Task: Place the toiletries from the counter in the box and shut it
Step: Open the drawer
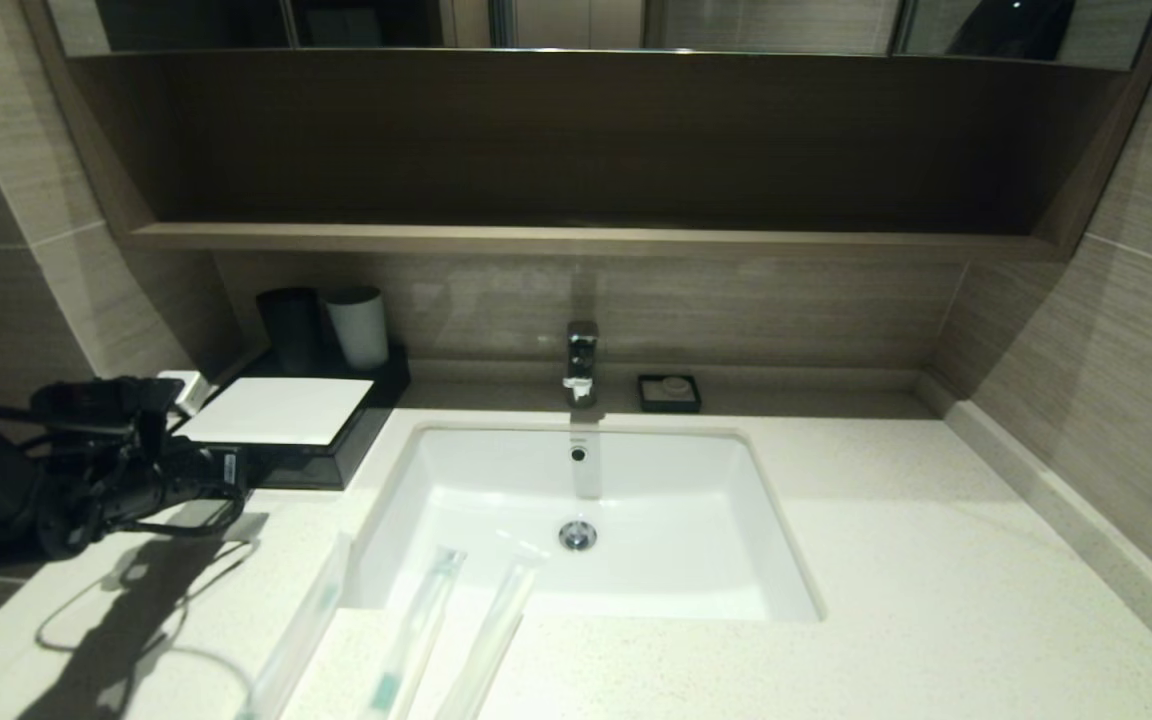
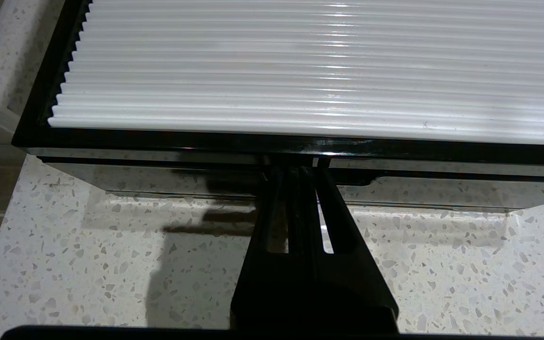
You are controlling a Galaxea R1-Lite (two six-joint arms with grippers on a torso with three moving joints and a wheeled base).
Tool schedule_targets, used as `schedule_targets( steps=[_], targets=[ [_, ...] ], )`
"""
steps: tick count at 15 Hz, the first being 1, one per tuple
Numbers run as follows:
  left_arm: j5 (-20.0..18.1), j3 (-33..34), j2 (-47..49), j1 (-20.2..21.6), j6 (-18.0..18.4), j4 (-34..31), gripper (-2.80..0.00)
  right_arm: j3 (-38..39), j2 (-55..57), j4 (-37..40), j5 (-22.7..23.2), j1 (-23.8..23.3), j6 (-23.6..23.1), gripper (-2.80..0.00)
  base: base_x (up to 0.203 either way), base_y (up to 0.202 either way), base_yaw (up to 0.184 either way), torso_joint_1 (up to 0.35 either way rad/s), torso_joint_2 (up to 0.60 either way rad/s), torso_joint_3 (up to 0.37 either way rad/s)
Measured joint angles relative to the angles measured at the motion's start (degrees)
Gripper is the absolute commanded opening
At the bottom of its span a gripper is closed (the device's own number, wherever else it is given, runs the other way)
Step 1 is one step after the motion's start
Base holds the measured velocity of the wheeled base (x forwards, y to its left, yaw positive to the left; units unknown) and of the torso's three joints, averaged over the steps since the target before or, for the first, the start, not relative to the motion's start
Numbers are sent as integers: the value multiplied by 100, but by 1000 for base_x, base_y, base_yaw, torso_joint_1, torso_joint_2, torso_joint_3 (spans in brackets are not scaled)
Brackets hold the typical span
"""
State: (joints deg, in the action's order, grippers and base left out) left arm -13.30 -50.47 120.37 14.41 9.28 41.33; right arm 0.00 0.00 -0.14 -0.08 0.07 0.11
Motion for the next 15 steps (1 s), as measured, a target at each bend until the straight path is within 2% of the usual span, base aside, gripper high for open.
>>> schedule_targets(
  steps=[15],
  targets=[
    [5, 34, 63, -140, -11, -5, -280, 0, 0, -2, -2, 0, -1, -280, 0, 0, 0, 0, 0, 0]
  ],
)
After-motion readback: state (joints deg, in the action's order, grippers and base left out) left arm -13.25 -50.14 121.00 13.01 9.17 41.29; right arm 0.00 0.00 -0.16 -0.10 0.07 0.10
